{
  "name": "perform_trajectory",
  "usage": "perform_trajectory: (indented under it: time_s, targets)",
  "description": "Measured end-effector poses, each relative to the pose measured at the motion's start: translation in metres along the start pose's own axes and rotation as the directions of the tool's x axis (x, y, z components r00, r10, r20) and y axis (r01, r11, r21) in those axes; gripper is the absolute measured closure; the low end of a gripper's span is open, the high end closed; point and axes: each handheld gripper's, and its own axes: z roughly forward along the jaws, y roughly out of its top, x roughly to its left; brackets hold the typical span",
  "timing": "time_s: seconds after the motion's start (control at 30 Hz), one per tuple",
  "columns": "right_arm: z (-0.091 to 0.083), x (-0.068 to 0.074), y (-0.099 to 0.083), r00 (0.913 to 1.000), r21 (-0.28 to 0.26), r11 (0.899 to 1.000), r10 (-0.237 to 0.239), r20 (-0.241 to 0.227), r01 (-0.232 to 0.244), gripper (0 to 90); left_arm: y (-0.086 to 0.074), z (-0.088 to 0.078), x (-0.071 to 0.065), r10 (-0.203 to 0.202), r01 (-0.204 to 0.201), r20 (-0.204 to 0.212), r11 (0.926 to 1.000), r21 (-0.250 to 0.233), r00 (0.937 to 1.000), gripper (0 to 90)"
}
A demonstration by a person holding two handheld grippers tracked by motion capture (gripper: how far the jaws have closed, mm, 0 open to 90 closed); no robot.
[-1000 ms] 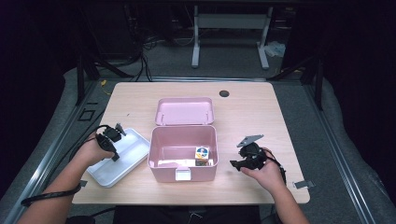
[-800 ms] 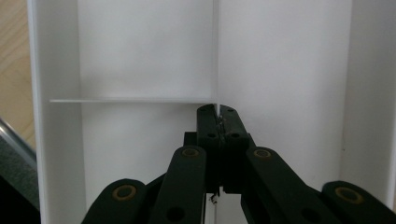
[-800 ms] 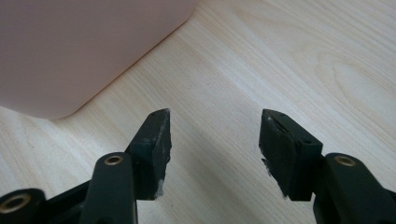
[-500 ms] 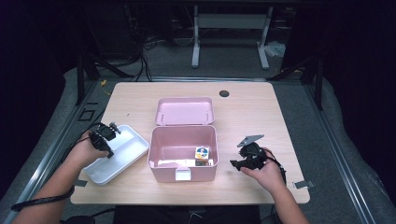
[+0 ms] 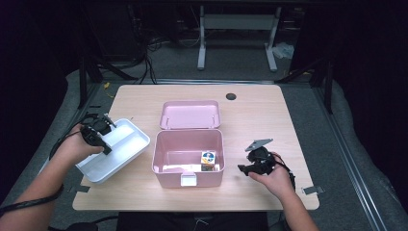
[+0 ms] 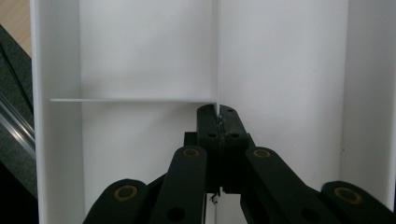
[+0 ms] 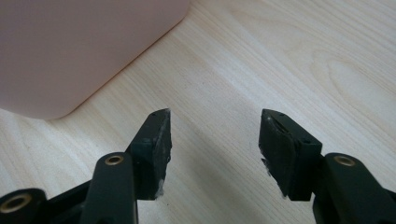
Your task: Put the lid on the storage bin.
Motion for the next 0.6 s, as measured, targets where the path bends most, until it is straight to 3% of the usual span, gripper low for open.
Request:
perform_trajectory:
  time_s: [0.4,0.6]
  targets:
    - [0.000,-0.001,0.000,1.0000,-0.002,1.000,0.002,0.001,-0.002,43.9,0.008,-0.045,-0.001,0.024,-0.024,0.006,0.9990,-0.039,0.9997,89.3]
    - [0.000,-0.001,0.000,1.0000,0.003,1.000,0.002,0.010,-0.002,44.0,0.019,-0.064,-0.010,0.063,-0.061,0.019,0.9952,-0.076,0.9978,89.3]
